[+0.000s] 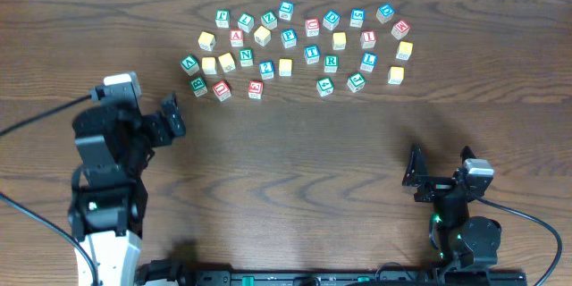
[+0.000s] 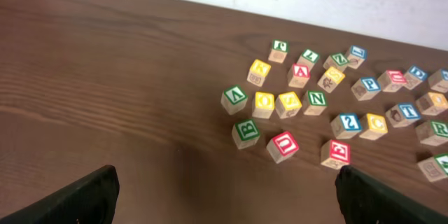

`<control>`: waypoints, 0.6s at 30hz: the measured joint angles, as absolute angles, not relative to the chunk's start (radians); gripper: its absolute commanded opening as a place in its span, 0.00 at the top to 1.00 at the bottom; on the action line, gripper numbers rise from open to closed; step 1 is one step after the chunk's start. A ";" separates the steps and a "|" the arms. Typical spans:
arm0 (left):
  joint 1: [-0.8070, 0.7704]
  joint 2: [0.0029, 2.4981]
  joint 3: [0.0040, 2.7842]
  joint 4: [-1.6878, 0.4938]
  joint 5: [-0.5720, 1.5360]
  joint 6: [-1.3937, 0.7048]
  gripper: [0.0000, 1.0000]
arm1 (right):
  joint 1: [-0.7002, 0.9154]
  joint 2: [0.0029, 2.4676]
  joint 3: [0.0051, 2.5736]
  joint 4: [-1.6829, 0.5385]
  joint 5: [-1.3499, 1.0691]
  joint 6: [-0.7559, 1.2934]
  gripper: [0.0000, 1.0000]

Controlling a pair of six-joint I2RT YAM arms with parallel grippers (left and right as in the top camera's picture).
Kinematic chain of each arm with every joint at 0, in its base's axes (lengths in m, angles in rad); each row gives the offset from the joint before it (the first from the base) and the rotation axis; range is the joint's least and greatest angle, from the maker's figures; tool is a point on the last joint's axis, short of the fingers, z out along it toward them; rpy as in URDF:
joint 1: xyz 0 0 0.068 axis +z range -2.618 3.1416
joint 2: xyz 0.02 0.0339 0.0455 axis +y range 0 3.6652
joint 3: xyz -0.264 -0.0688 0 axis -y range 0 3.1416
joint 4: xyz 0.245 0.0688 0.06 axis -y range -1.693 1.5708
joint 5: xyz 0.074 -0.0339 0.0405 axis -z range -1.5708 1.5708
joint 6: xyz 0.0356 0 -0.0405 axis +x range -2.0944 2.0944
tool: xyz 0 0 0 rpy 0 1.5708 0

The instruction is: Spell out CORL

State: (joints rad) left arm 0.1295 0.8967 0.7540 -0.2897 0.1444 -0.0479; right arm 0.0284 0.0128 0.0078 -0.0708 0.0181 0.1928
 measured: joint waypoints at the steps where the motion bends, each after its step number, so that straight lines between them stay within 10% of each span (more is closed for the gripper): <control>1: 0.130 0.915 0.781 -0.305 0.152 -0.048 0.03 | 0.028 0.013 0.008 -0.071 0.018 0.192 0.01; 18: 0.129 1.372 1.417 -0.799 0.344 -0.045 0.03 | 0.028 0.013 0.008 -0.071 0.018 0.192 0.01</control>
